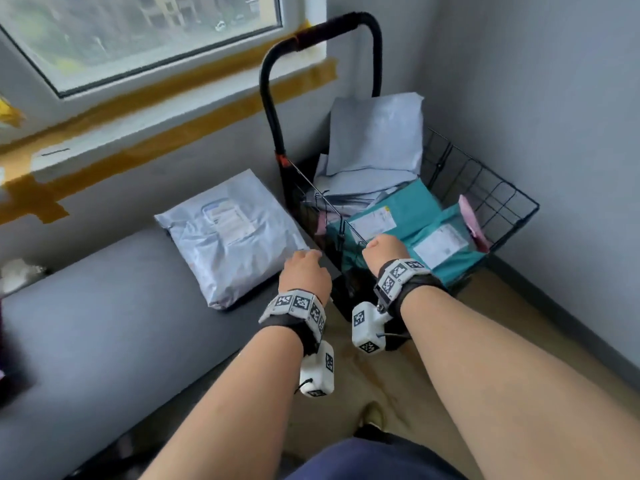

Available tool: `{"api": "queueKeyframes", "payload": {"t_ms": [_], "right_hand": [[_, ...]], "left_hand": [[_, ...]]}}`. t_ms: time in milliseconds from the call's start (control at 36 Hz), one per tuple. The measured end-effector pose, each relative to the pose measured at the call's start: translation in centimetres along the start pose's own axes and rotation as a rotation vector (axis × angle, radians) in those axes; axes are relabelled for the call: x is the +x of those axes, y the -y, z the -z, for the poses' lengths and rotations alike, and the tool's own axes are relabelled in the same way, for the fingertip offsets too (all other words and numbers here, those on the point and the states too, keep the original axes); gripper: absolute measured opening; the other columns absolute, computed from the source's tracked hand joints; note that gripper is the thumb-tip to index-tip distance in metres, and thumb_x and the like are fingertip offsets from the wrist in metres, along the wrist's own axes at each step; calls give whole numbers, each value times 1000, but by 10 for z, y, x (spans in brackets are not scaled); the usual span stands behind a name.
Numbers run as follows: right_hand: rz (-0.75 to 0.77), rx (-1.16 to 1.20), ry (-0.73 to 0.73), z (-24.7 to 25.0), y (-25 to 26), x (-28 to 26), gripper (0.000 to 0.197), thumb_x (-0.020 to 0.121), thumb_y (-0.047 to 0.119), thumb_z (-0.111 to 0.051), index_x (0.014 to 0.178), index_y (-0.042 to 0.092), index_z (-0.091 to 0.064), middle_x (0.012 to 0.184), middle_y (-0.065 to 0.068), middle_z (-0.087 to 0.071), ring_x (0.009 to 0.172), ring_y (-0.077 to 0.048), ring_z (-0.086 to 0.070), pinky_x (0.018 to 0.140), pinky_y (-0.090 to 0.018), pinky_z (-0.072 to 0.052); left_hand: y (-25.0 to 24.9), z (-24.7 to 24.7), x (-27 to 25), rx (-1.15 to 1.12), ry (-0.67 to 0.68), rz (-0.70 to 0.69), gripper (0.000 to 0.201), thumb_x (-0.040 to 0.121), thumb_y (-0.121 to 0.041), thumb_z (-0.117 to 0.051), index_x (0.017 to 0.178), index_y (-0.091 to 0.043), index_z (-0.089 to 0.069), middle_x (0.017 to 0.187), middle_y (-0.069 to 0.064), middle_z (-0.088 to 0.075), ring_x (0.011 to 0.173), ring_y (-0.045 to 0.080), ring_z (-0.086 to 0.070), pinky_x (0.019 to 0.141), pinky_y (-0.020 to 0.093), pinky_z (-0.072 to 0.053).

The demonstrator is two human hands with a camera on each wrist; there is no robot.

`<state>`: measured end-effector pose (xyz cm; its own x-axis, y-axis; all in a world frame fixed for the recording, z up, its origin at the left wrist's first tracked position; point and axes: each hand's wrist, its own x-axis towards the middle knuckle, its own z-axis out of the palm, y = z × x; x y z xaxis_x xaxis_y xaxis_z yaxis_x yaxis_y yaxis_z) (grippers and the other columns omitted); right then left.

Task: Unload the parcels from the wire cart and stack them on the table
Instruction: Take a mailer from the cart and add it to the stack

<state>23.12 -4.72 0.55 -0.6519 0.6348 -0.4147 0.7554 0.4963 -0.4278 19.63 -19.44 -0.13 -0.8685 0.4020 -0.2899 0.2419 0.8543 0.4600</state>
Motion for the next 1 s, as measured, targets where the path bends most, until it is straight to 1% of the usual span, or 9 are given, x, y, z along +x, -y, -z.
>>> {"api": "queueKeyframes", "payload": {"t_ms": [83,167,361,500,611,722,806,917,1000], "right_hand": [[-25,-17,7,20,-30,19,22,92,11,-48,70,10,-54,74,-10,-56,81,-33,-53,60,-27,-39],[-52,-51,28,40,-56,37,27,97,13,-43,105,-1,-65,109,-16,-65,103,-34,-59,75,-29,-43],[-190,-5,21,61,-100,78,30,99,15,-41,113,0,-63,121,-17,-62,111,-32,-58,87,-30,-45],[-253,24,53,74,-117,110,23,96,12,-43,77,5,-54,97,-15,-60,102,-33,-56,74,-25,-44],[-323,22,26,91,-129,137,31,98,17,-45,121,4,-62,130,-14,-58,119,-31,-54,95,-31,-45],[-421,89,15,107,-145,161,23,98,20,-46,103,4,-62,115,-17,-62,116,-31,-57,87,-29,-44],[-506,188,11,117,-157,177,33,97,23,-51,122,4,-61,124,-14,-60,117,-29,-56,88,-27,-44],[-612,353,-61,125,-171,194,36,93,22,-56,126,8,-58,98,-7,-60,79,-24,-56,60,-19,-39],[-638,407,-60,128,-181,212,36,95,26,-52,127,10,-57,112,-10,-63,91,-26,-58,78,-28,-44]], "left_hand": [[-33,-20,10,14,26,-7,41,95,-20,-43,136,-19,-47,138,7,-45,128,27,-39,105,38,-37],[-58,-34,24,30,36,-21,40,95,-19,-43,134,-20,-49,134,7,-47,125,27,-43,102,39,-40],[-103,-58,64,91,126,-63,39,94,-20,-43,132,-17,-50,133,8,-47,123,27,-43,101,40,-41],[-130,-74,106,119,220,-105,41,94,-17,-42,135,-17,-47,137,8,-44,126,26,-41,102,38,-40],[-157,-81,140,134,279,-162,43,94,-14,-41,137,-17,-45,138,8,-43,126,26,-41,103,39,-40],[-188,-86,174,160,298,-214,44,93,-12,-42,137,-17,-46,139,8,-44,127,26,-40,103,39,-39],[-210,-93,193,180,319,-248,46,91,-10,-42,137,-17,-46,138,8,-44,127,26,-41,104,39,-39],[-236,-105,215,192,324,-280,44,92,-10,-43,135,-18,-46,136,7,-45,124,25,-43,101,40,-41],[-253,-118,232,196,337,-285,44,92,-10,-42,136,-18,-46,136,7,-45,124,25,-42,102,40,-40]]}}
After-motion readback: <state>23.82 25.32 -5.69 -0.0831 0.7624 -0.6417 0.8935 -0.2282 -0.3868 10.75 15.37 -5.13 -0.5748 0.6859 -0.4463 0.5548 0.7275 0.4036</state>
